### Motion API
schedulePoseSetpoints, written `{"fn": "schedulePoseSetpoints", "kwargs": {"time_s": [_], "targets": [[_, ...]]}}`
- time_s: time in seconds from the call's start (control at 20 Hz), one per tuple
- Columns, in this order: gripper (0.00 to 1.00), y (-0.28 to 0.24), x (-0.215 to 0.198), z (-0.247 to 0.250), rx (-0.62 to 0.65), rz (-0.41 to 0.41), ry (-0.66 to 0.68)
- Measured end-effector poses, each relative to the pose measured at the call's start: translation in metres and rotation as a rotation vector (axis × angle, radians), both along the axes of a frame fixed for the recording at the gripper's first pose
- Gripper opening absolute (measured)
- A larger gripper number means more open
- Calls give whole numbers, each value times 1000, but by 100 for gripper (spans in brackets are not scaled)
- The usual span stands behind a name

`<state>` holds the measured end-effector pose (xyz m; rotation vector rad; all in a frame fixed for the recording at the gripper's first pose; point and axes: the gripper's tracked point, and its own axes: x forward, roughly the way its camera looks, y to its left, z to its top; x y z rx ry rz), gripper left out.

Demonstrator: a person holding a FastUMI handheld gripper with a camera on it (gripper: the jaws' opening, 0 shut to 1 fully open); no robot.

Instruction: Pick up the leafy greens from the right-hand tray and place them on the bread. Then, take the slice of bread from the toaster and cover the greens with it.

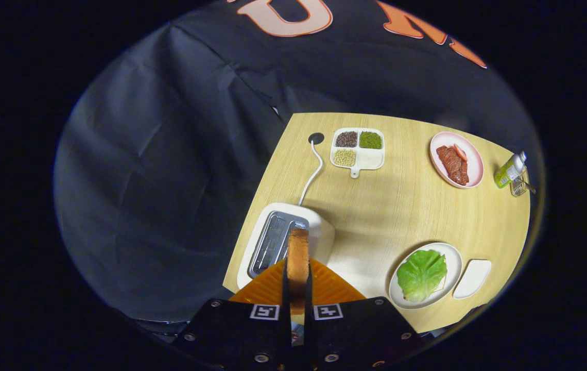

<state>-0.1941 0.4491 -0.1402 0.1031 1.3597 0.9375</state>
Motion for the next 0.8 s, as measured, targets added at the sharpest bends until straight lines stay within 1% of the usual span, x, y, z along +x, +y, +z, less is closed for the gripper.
{"fn": "schedulePoseSetpoints", "kwargs": {"time_s": [0.15,0.3,0.4,0.5,0.6,0.7,0.8], "targets": [[10,-40,15,-8,18,-21,-1],[10,-81,25,-33,17,-36,25],[10,-111,29,-57,11,-19,21],[10,-133,24,-85,20,-3,51],[10,-152,16,-107,23,8,93],[10,-169,18,-132,15,22,103],[10,-176,13,-150,42,42,125]]}}
